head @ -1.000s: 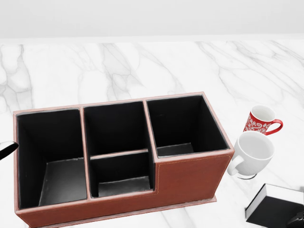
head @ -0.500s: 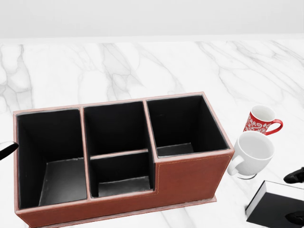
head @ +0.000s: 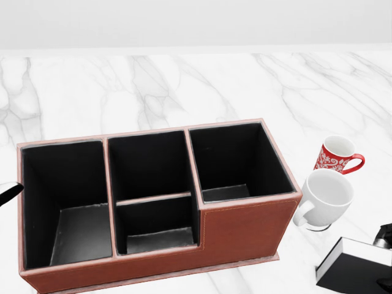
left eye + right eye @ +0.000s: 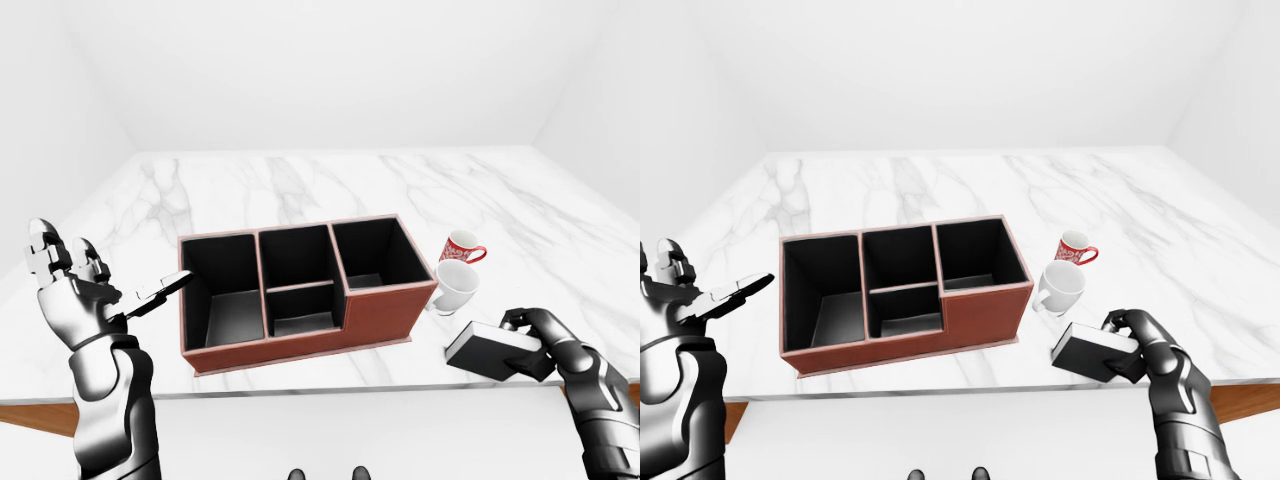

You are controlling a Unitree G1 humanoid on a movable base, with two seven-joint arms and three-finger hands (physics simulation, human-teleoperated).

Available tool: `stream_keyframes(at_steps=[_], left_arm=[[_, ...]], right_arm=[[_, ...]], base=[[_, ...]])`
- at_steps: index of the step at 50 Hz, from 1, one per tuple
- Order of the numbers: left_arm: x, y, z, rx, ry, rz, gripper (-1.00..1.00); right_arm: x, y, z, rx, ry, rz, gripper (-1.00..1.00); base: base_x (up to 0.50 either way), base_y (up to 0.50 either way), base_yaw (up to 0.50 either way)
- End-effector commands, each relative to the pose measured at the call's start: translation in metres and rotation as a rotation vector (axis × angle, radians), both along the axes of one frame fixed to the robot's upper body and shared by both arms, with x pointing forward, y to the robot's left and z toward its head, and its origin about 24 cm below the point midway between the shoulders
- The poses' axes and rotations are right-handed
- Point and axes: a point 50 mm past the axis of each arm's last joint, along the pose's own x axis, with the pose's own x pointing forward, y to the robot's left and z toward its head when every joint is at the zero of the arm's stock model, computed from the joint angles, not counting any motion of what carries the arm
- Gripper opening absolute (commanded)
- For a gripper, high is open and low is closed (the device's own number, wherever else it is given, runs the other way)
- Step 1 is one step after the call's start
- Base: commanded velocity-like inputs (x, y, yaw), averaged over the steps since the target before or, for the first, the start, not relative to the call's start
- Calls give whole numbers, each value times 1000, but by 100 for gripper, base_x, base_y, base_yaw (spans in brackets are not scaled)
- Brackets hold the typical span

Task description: Pick up the book and place it in the right compartment of the caddy.

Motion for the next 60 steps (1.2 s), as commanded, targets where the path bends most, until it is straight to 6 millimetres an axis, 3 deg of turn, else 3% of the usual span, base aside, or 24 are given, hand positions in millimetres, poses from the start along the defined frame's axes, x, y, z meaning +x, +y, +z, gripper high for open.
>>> stream_keyframes(at_steps=[1,13,31,37,38,41,49,60], left_arm=[[0,0,-1,-1,3,-1,100],[1,0,-3,-2,10,-2,100],[1,0,-3,-2,11,0,100],[2,1,-3,-2,12,0,100],[2,0,-3,-1,13,0,100],[2,0,-2,0,12,1,100],[2,0,-2,2,11,0,100],[2,0,-2,2,12,1,100]], right_arm=[[-4,13,0,53,-2,36,-100],[-3,33,67,-36,-185,189,-100],[-23,64,164,-272,-453,314,-100],[-21,100,194,-368,-590,420,-100],[-23,111,212,-428,-659,453,-100],[-24,125,230,-490,-736,496,-100],[-5,176,288,-606,-964,654,-100],[45,208,310,-462,-956,779,-100]], base=[[0,0,0],[0,0,0],[0,0,0],[0,0,0],[0,0,0],[0,0,0],[0,0,0],[0,0,0]])
